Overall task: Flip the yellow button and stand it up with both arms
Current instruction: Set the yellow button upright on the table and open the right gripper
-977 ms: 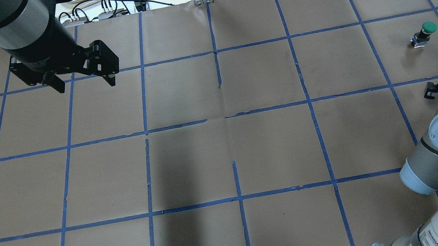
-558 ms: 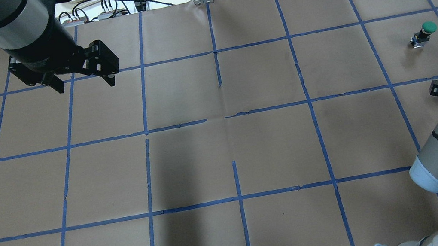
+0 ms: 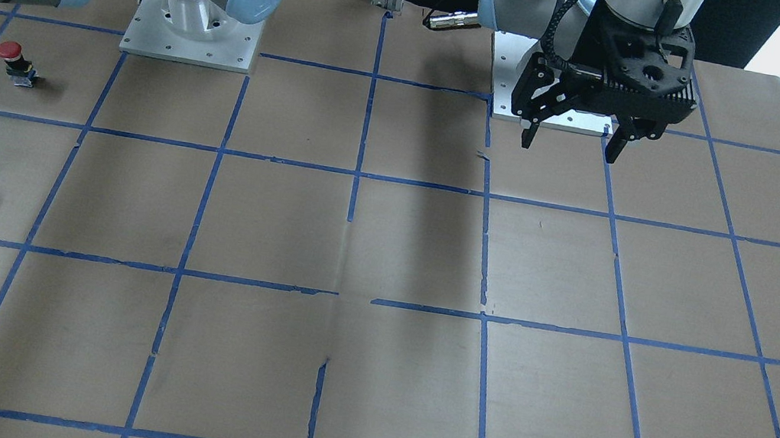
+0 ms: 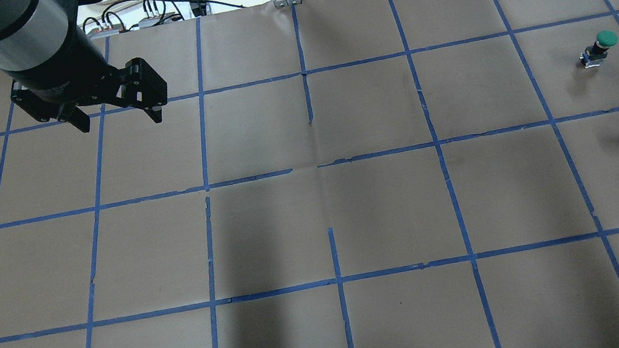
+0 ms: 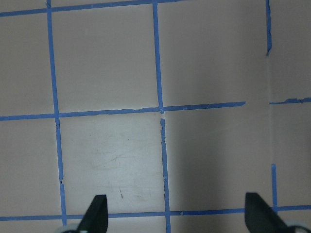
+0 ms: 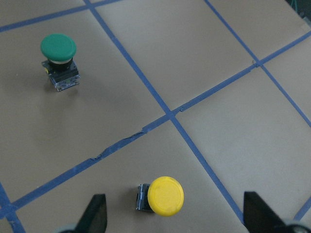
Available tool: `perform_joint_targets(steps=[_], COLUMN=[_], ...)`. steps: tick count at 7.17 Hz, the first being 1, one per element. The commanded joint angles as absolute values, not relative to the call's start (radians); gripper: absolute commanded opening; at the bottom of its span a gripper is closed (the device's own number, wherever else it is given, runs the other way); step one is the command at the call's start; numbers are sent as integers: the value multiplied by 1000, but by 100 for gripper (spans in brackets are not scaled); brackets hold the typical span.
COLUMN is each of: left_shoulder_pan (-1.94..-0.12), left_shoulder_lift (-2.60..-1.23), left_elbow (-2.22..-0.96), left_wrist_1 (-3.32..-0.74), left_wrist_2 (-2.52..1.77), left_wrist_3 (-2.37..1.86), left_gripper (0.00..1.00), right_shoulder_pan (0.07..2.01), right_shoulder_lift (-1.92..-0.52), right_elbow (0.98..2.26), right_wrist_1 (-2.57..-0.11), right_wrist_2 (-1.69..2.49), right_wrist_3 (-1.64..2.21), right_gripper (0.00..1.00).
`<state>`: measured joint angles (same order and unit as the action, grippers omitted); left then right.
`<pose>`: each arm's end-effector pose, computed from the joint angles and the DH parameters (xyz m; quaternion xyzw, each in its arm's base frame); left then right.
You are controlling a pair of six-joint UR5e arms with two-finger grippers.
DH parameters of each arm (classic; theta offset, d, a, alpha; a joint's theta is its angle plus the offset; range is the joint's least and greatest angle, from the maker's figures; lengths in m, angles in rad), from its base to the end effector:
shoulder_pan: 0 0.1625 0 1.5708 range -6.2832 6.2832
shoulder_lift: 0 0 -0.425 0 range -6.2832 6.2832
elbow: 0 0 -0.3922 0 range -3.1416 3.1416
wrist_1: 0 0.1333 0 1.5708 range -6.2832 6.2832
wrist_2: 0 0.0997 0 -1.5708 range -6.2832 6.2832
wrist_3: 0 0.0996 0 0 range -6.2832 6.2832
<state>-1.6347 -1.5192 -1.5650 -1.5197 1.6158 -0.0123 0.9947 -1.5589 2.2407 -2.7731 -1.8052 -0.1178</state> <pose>-0.1592 -0.4703 0.5213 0.0245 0.9980 -0.0550 0.0204 -0.1496 -0.4326 0.3058 -0.2473 -0.9278 0.2019 0.1932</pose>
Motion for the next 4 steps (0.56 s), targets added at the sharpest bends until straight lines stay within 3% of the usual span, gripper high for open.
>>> perform_joint_targets(steps=[1,3,4], left_shoulder_pan=[-1637,-1638,-1638], left_shoulder_lift=[-1520,-1514,-1509], left_elbow=[-1566,-1572,-1577], left_wrist_1=[-1520,-1520,-1523], left_wrist_2=[1615,1615,1615], left_wrist_3=[-12,-12,-12], left_gripper=[100,100,100], right_shoulder_pan=[1022,1073,1135], right_shoulder_lift=[-1575,-1562,-1563], right_elbow=[2024,1828,1792], right_wrist_1=[-2335,-1985,-1906], right_wrist_2=[-1787,-1784,-1787], right_wrist_3=[-115,-107,-106], right_gripper=[100,100,100])
